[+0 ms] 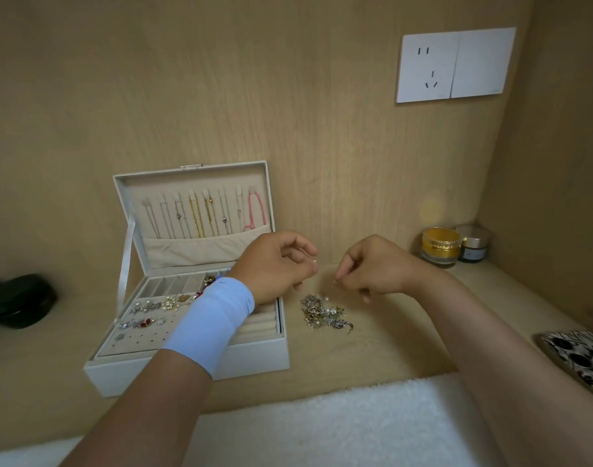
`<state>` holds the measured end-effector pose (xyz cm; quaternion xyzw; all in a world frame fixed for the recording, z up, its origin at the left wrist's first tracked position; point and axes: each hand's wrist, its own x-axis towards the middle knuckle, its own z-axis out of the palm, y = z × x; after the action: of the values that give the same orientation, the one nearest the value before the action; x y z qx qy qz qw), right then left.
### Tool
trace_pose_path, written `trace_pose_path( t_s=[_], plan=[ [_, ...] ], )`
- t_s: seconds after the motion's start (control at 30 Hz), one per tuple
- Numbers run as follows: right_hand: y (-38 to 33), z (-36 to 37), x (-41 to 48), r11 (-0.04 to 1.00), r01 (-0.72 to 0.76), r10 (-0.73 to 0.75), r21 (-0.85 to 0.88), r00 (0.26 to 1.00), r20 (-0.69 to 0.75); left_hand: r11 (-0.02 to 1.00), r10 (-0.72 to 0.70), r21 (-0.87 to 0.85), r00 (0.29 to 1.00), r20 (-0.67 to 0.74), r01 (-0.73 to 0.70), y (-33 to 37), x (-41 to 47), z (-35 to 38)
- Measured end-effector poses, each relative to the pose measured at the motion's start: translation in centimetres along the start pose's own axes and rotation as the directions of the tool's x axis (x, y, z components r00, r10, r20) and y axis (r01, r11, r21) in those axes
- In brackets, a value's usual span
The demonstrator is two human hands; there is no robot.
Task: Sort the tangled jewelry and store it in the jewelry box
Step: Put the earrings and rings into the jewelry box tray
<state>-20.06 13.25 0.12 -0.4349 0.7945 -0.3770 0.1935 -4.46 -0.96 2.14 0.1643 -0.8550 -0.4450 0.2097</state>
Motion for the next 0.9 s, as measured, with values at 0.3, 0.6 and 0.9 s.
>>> trace_pose_path(
  t_s=[0.3,0.6,0.9],
  plan=[
    [-7.4,3.9,-1.4,0.978,0.143,-0.138,0.153,0.990,-0.040,1.000,-0.018,-0.015,0.991,-0.131,0.016,-1.6,-4.8,-6.9],
    [-12.5,8.6,-0.7,0.984,0.159,-0.162,0.082,0.986,0.037,0.989,-0.119,-0.112,0.968,-0.221,0.096,-5.6,-8.7,-13.1],
    [-16.3,13.1,1.3,0.936,0.307,-0.305,-0.171,0.951,0.039,0.983,-0.140,-0.161,0.936,-0.323,0.091,-7.9,-10.7,-16.9]
  ],
)
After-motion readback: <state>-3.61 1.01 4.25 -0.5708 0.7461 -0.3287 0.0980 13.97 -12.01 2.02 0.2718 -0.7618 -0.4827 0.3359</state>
